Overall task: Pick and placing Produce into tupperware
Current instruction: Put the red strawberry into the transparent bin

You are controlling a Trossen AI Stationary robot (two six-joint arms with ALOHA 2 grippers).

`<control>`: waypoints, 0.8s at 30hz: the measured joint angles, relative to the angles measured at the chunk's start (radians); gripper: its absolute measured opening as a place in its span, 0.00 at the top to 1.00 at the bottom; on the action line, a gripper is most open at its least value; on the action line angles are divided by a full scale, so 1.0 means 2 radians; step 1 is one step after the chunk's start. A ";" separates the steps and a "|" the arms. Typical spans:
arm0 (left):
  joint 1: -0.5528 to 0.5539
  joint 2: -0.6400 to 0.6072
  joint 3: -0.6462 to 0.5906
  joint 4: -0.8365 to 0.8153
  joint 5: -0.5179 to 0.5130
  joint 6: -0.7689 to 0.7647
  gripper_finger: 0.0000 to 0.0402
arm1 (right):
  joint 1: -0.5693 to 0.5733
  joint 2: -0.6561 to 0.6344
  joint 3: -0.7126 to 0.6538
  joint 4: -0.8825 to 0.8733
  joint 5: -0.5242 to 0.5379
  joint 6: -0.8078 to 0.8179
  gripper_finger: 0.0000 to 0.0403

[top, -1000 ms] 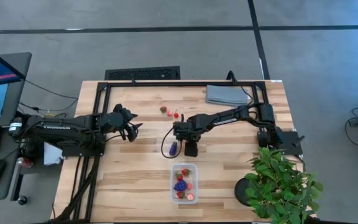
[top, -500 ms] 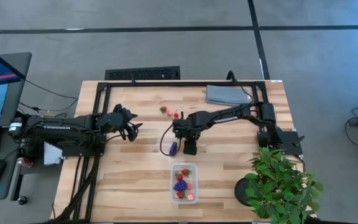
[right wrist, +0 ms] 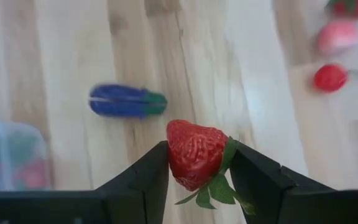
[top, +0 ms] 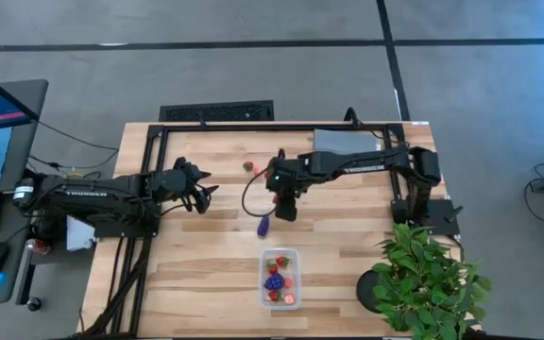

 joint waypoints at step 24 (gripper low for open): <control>0.000 0.000 0.000 0.034 0.031 -0.060 0.41 | 0.066 -0.057 -0.016 0.042 -0.046 0.023 0.58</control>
